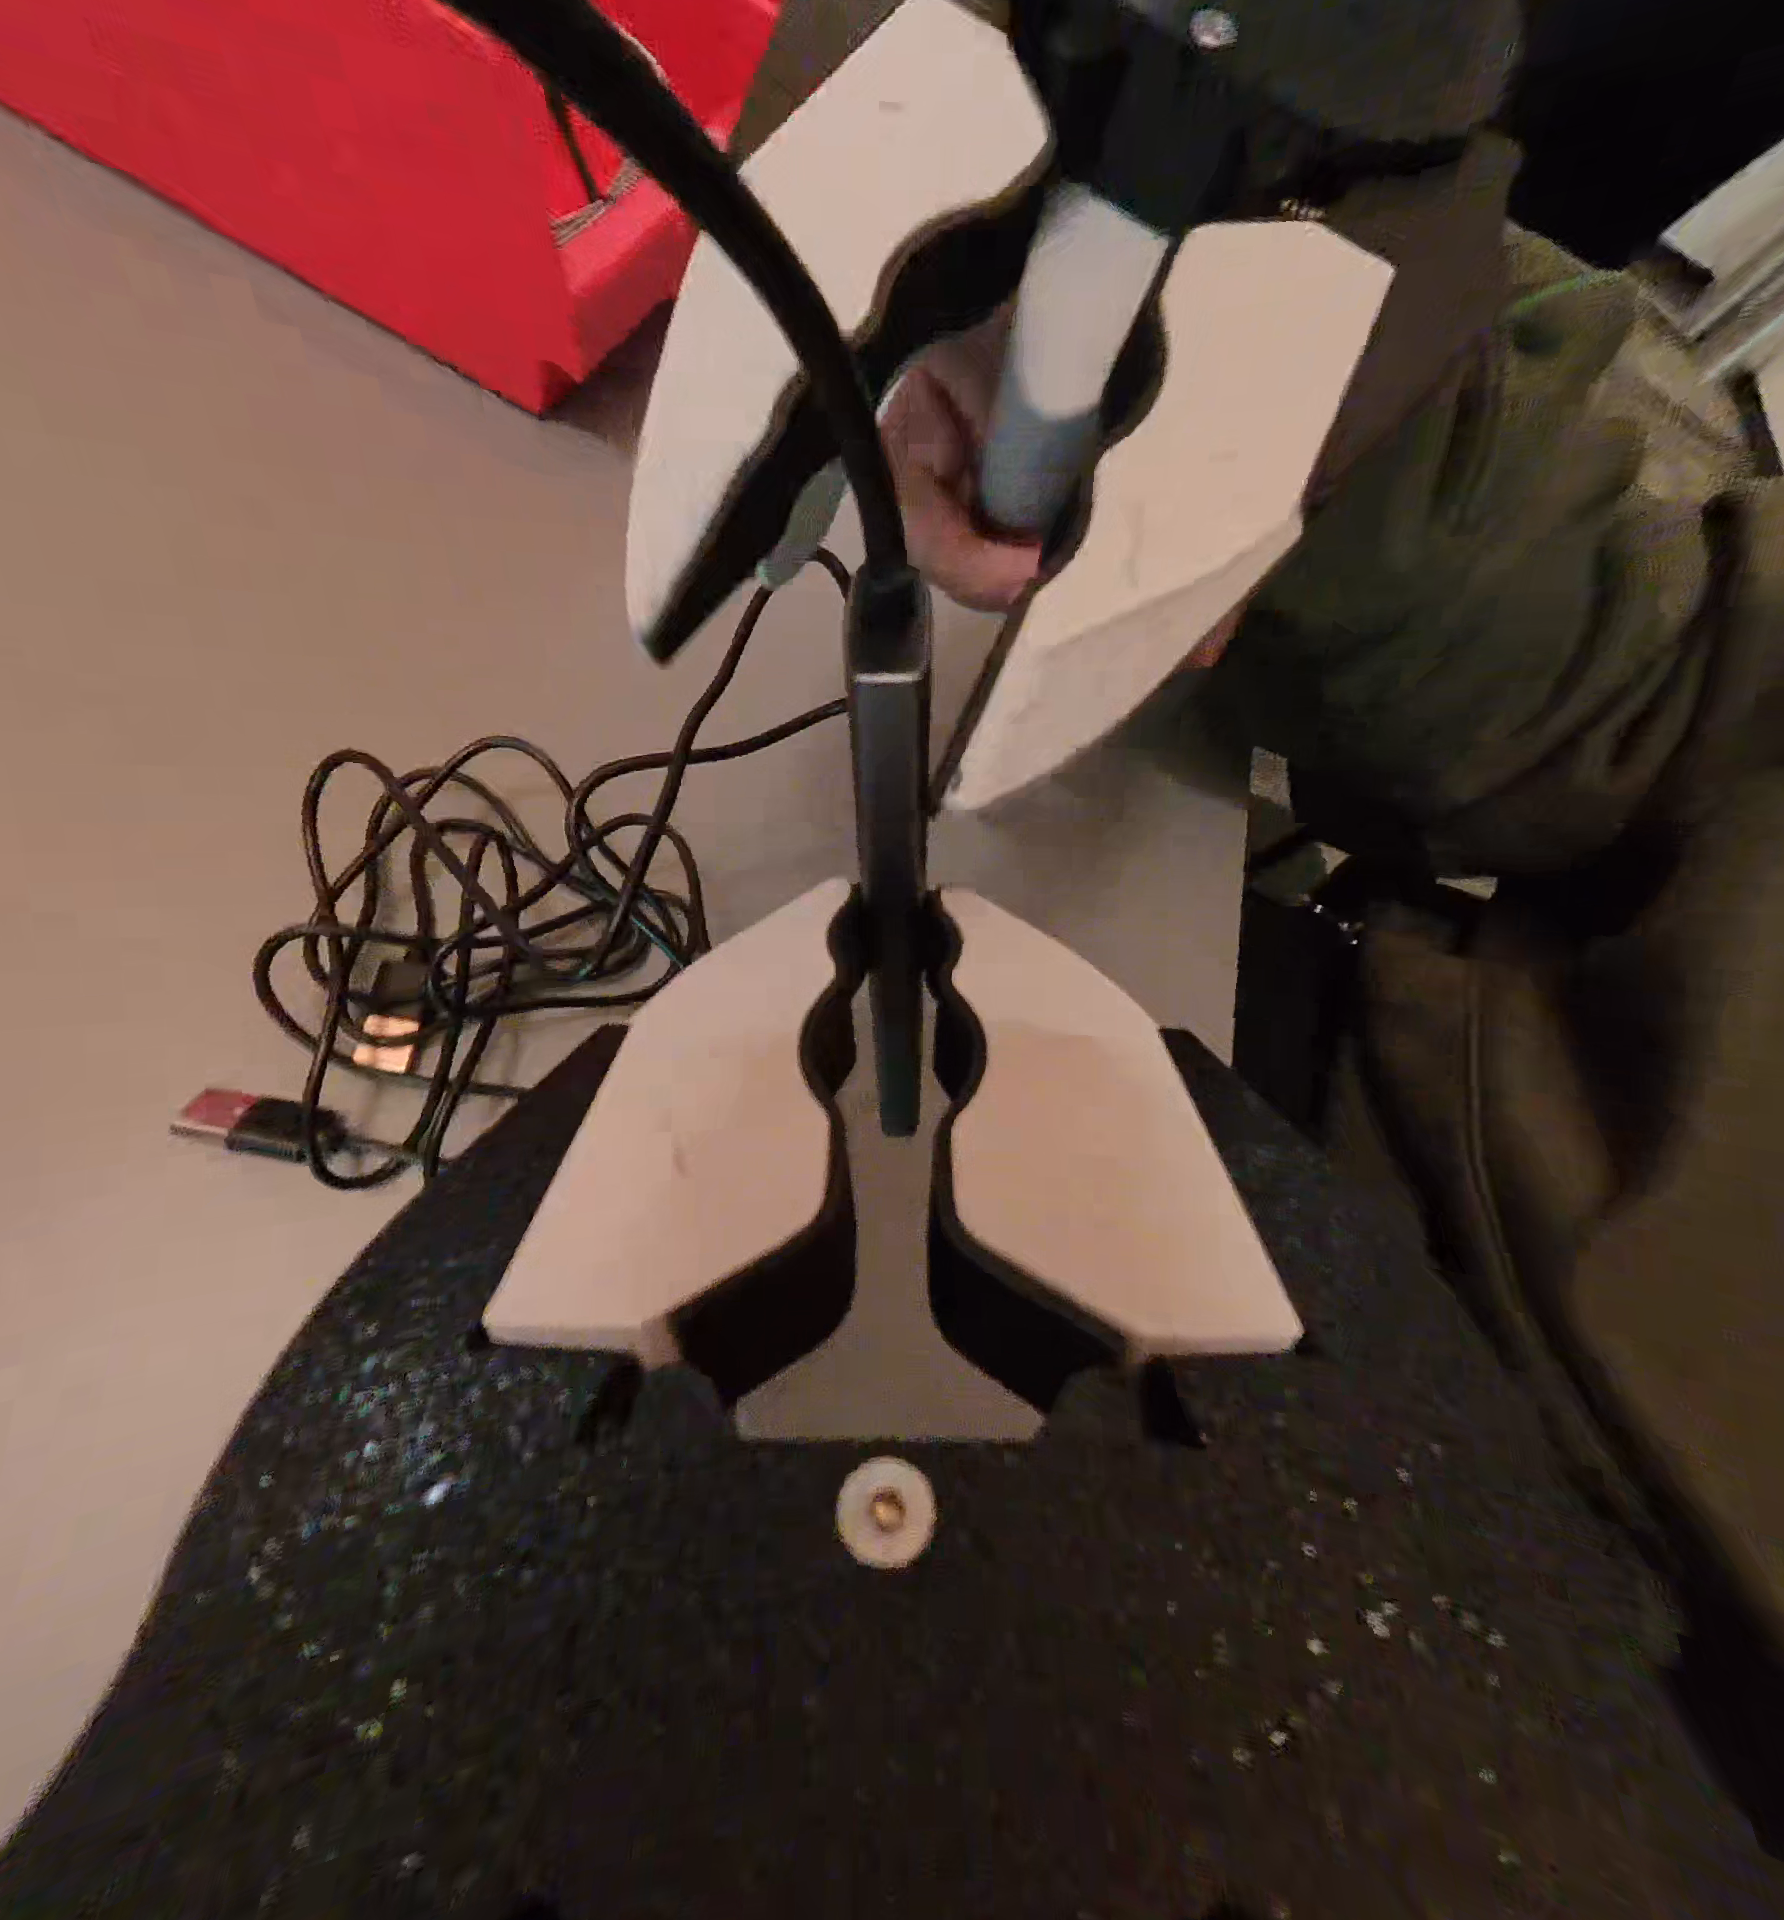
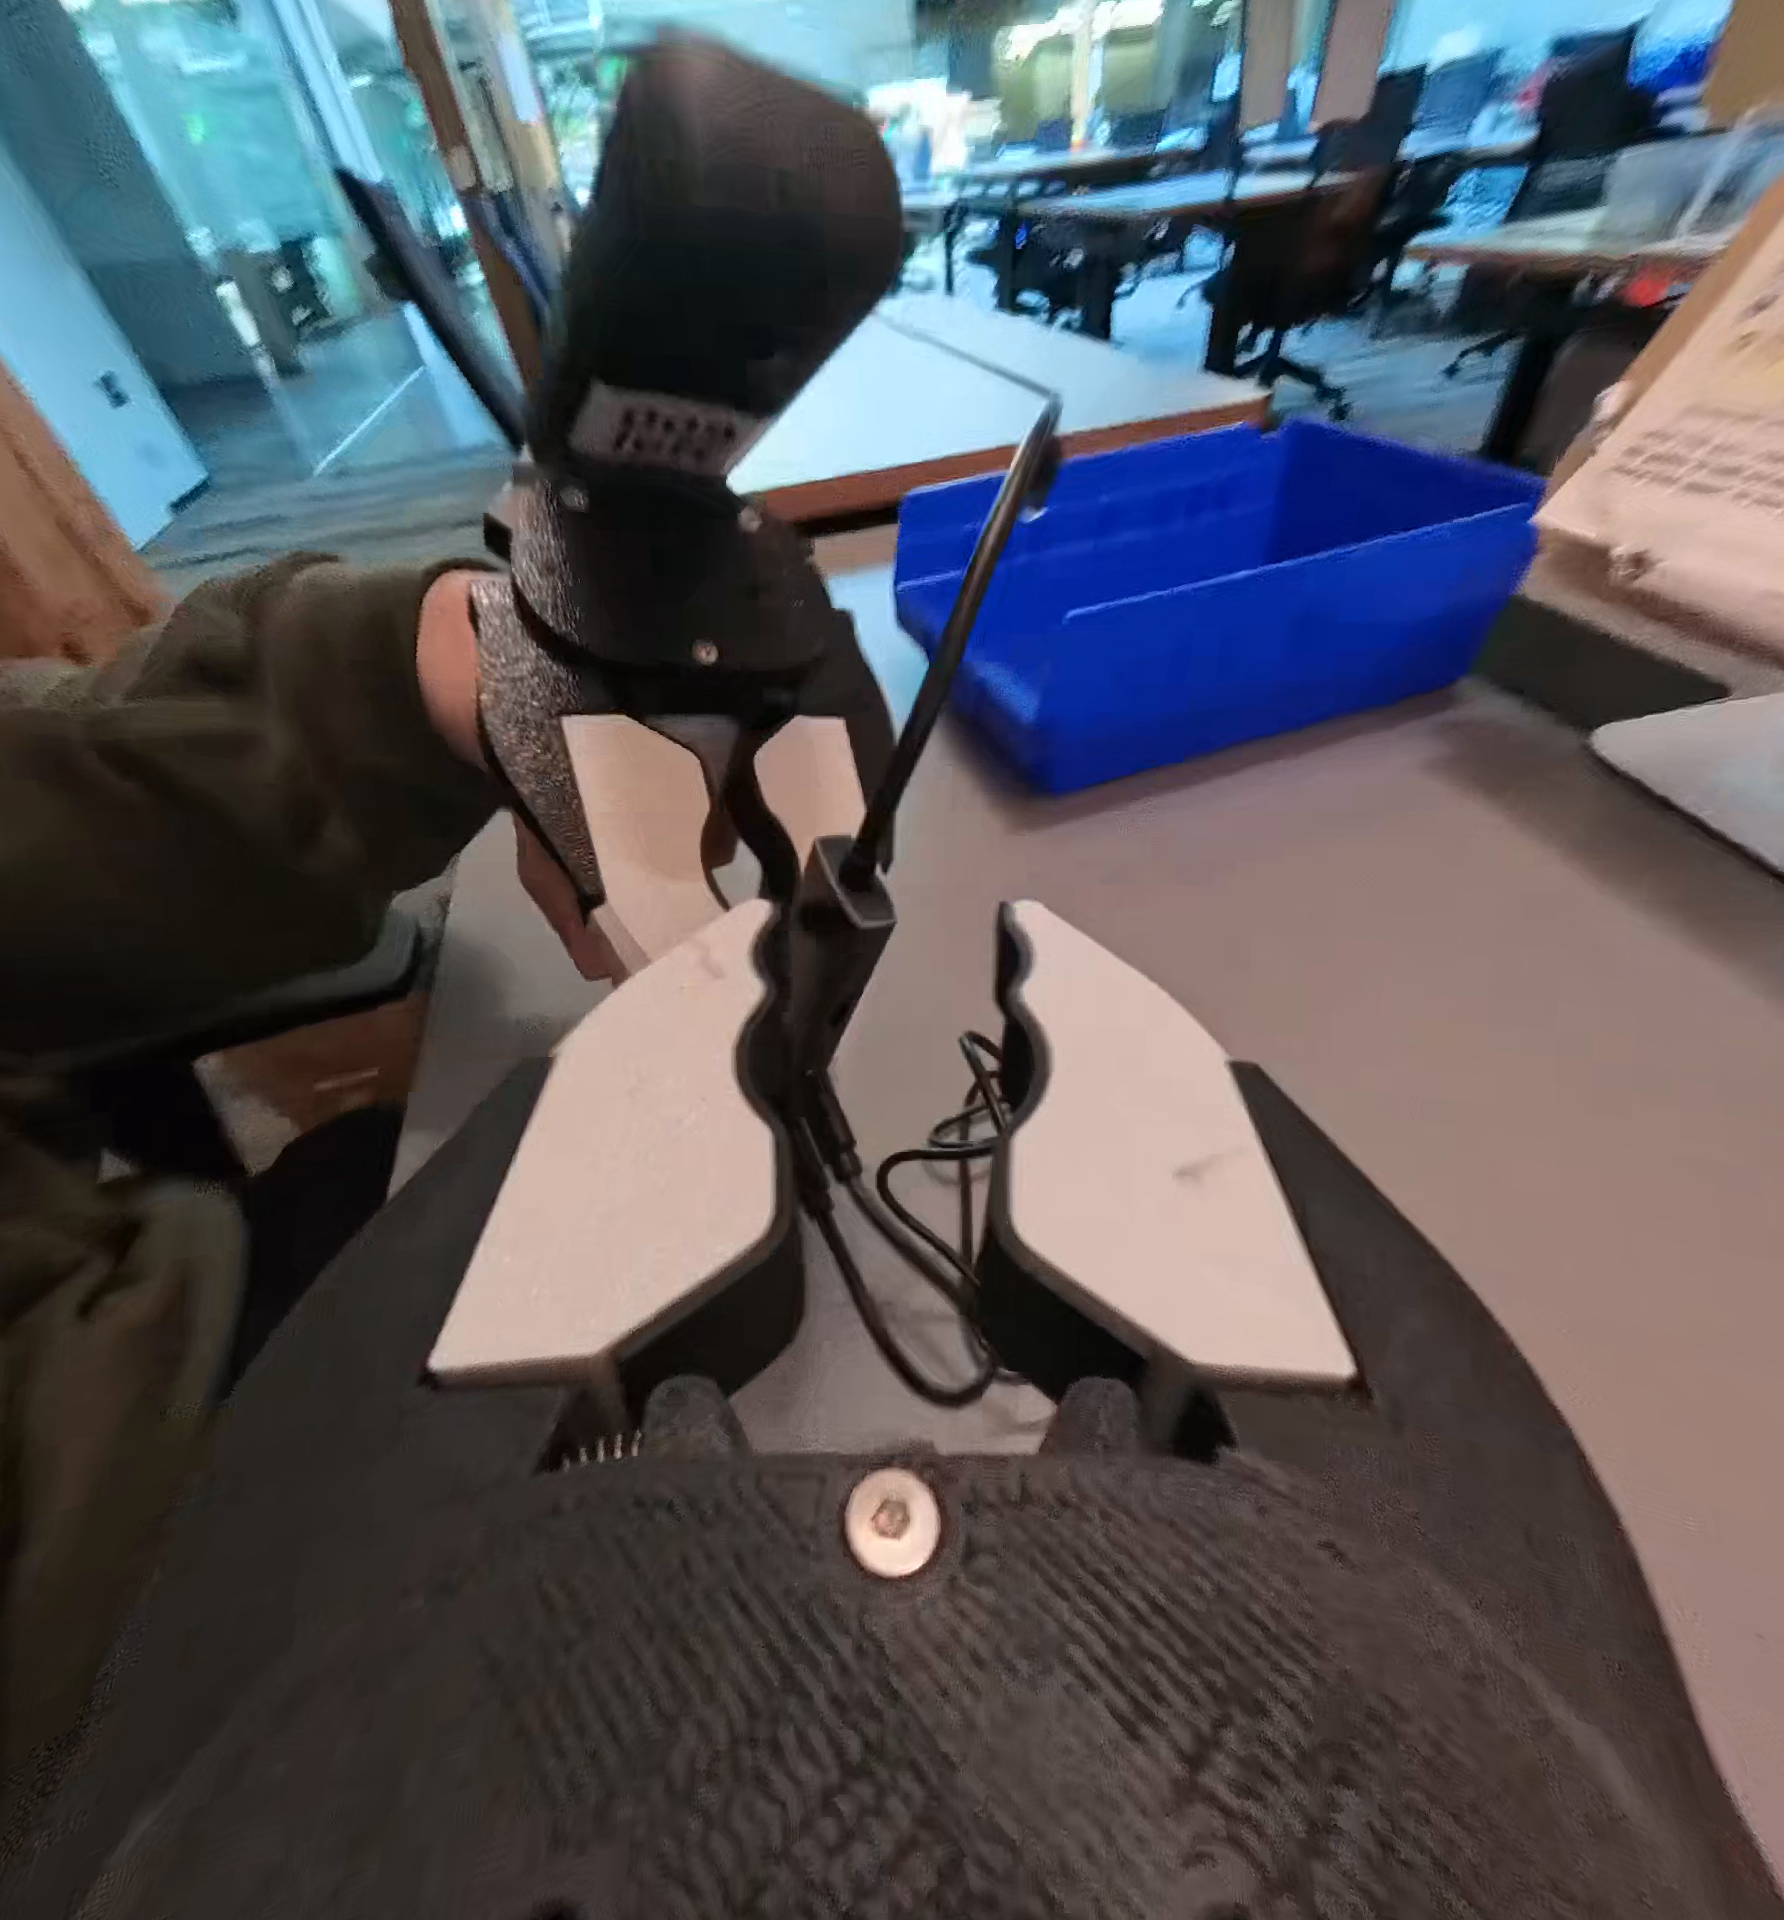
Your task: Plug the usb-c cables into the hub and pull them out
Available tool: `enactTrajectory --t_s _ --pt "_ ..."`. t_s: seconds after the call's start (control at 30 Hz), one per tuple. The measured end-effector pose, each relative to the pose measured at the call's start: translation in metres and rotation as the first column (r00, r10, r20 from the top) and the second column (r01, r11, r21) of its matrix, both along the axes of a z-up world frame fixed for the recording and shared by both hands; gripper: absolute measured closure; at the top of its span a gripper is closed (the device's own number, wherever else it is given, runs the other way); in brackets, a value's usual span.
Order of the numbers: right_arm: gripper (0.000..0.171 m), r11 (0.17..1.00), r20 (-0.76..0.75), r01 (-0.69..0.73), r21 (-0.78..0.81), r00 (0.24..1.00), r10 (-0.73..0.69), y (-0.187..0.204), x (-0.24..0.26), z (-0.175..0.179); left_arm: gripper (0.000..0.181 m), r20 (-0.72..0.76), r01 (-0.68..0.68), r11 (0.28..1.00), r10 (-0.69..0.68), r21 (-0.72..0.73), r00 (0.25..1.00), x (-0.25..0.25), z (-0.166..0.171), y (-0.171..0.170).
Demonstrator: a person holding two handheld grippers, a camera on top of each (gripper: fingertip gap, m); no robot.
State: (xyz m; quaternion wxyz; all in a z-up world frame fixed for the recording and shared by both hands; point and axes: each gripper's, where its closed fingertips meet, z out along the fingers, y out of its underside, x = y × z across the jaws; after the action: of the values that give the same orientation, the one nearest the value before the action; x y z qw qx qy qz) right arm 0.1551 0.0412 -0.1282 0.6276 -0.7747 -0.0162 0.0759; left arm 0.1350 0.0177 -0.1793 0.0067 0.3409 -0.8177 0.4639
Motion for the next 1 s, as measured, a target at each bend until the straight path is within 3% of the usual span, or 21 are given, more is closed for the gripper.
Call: enactTrajectory --t_s 0.07,0.17,0.23,0.27,0.33,0.4,0.47,0.57,0.67,0.9,0.97,1.0 --pt "0.155 0.996 -0.019 -0.089 0.024 0.996 0.089 -0.001 -0.013 0.0 0.171 0.035 0.037 0.999 -0.038 0.035 0.999 0.003 -0.003 -0.005" --pt "0.158 0.993 -0.036 -0.114 0.009 0.993 0.114 -0.002 -0.013 -0.001 0.17 0.074 0.049 0.998 -0.051 0.032 0.996 0.007 -0.004 -0.006" --pt "0.16 0.997 -0.065 -0.046 0.061 0.997 0.05 -0.001 0.0 0.006 0.166 0.17 -0.049 0.999 0.045 0.017 0.984 0.022 0.004 -0.001" --pt "0.161 0.996 -0.097 0.015 0.093 0.995 -0.006 -0.002 0.011 0.012 0.164 0.242 -0.114 0.993 0.108 0.01 0.964 0.031 0.009 0.002" --pt "0.161 0.968 -0.239 0.159 0.193 0.965 -0.111 -0.009 0.036 0.03 0.138 0.415 -0.222 0.975 0.206 -0.009 0.886 0.039 0.019 0.008" --pt "0.161 0.922 -0.454 0.263 0.286 0.884 -0.112 -0.019 0.055 0.043 0.129 0.576 -0.319 0.948 0.269 -0.015 0.772 0.041 0.024 0.011" --pt "0.161 0.886 -0.645 0.319 0.336 0.763 -0.03 -0.026 0.066 0.047 0.133 0.722 -0.405 0.913 0.311 -0.047 0.618 0.04 0.03 0.014" --pt "0.161 0.891 -0.752 0.306 0.334 0.657 0.056 -0.021 0.065 0.038 0.151 0.829 -0.49 0.863 0.358 -0.118 0.43 0.037 0.039 0.018" --pt "0.161 0.901 -0.79 0.273 0.338 0.602 0.114 -0.014 0.058 0.035 0.158 0.834 -0.51 0.842 0.401 -0.173 0.378 0.034 0.043 0.02" --pt "0.162 0.879 -0.862 0.262 0.397 0.436 0.259 -0.016 0.059 0.038 0.153 0.88 -0.484 0.854 0.368 -0.191 0.301 0.028 0.05 0.025" --pt "0.161 0.883 -0.861 0.259 0.391 0.443 0.251 -0.013 0.057 0.036 0.181 0.879 -0.482 0.855 0.367 -0.19 0.304 0.026 0.05 0.025" --pt "0.161 0.884 -0.863 0.255 0.393 0.434 0.258 -0.012 0.056 0.036 0.181 0.877 -0.504 0.838 0.388 -0.208 0.282 0.024 0.054 0.029"
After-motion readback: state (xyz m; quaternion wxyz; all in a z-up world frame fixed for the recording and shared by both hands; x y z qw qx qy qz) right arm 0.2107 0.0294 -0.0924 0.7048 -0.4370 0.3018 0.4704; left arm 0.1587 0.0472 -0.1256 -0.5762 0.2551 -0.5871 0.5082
